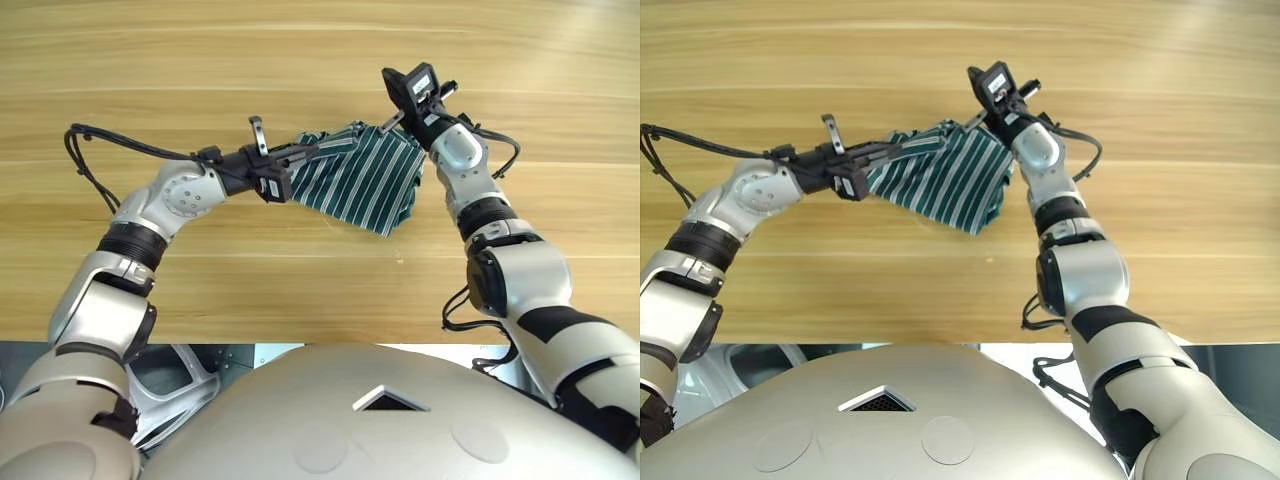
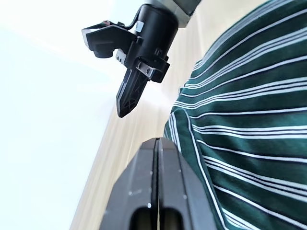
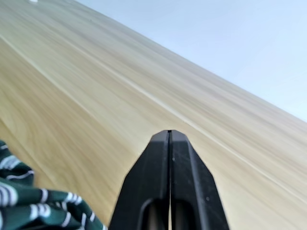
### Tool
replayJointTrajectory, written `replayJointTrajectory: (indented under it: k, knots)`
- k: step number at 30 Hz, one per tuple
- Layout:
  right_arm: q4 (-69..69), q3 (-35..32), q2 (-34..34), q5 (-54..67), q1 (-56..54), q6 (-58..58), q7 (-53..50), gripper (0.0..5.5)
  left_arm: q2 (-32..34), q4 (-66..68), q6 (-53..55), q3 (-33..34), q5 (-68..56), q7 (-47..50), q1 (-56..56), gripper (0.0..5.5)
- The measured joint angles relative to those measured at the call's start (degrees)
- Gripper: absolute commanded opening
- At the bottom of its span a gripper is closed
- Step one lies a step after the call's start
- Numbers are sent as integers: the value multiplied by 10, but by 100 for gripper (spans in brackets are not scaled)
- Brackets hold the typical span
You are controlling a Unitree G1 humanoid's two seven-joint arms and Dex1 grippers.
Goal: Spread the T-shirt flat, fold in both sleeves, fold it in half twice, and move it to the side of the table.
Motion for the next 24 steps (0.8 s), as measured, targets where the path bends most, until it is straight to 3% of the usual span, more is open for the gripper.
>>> replayJointTrajectory:
  k: [9,17,24]
  knots:
    - [-37,5,-3,21,43,-30,53,1,-36,101,-13,17,9,-12,-27,0]
    - [-122,-15,-75,58,138,-53,94,1,-43,108,-31,19,26,-18,-27,0]
    - [-218,73,-102,20,252,-73,169,1,-46,111,-33,23,27,-17,-27,0]
